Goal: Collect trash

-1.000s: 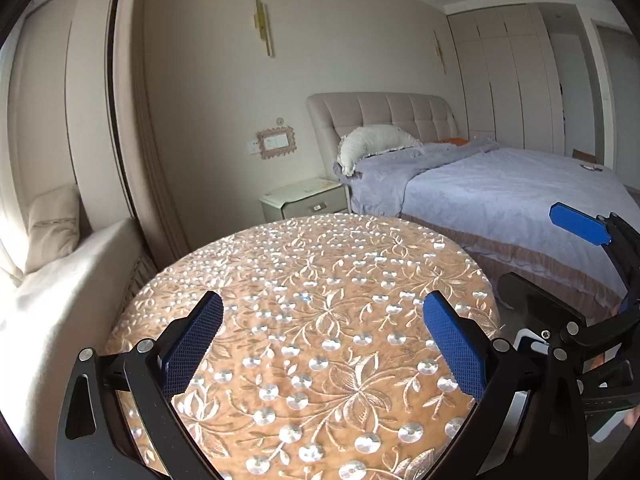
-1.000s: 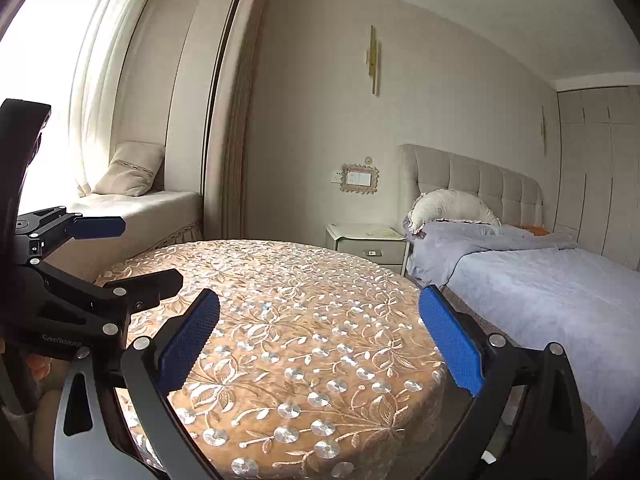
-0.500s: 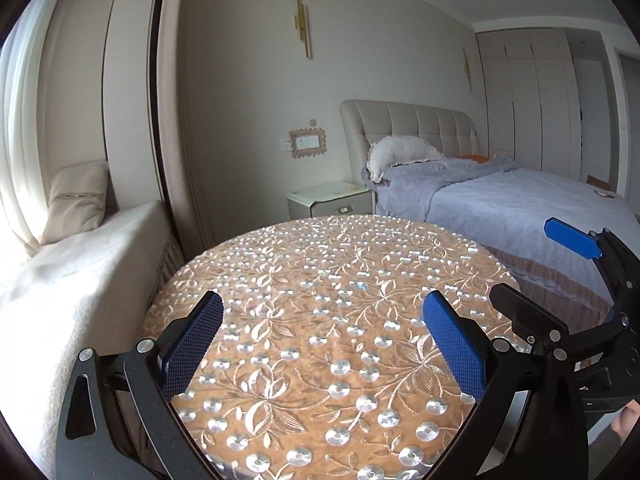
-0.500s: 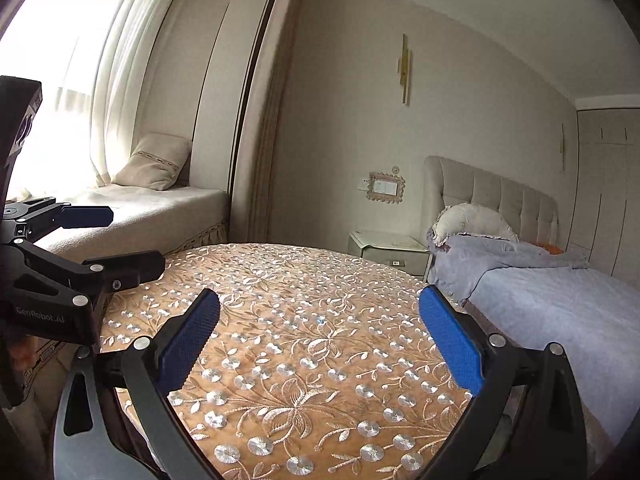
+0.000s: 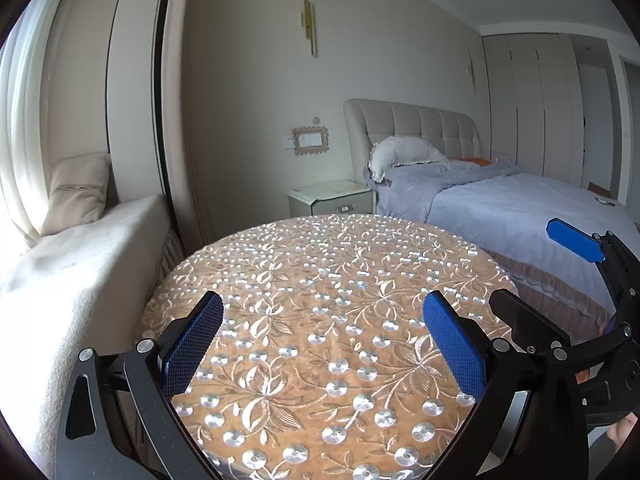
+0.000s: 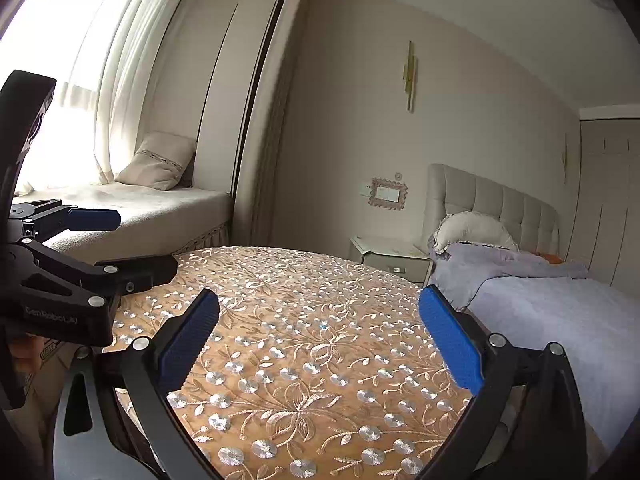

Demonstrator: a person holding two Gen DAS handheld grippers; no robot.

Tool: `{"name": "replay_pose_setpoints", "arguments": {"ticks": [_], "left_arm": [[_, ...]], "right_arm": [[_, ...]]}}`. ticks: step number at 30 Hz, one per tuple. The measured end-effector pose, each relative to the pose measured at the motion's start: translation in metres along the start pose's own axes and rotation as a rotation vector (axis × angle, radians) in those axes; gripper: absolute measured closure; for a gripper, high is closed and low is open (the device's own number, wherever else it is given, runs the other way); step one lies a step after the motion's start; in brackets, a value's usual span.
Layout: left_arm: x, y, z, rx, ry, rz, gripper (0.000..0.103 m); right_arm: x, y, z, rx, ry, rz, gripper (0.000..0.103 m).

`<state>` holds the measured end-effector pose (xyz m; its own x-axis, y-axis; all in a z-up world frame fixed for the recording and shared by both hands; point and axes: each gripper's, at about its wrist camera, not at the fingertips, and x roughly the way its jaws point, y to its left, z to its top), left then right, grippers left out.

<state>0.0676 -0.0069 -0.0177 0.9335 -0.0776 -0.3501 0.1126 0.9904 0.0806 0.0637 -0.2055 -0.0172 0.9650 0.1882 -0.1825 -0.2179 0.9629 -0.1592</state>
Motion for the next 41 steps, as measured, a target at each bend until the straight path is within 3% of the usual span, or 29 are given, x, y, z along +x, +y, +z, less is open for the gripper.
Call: {"name": "replay_pose_setpoints", "arguments": {"ticks": [8, 41], "left_arm": [[-0.0027, -0.0034, 0.0017, 0.022, -0.012, 0.031, 0.005], [-0.0104, -0.0028, 0.0019, 0.021, -0.038, 0.007, 0.005]], "right_arm": [[-0.0026, 0.0022, 0.0025, 0.003, -0.014, 0.004, 0.004], [-0.0022, 0.0042, 0.0015, 0.002, -0.008, 0.005, 0.004]]}}
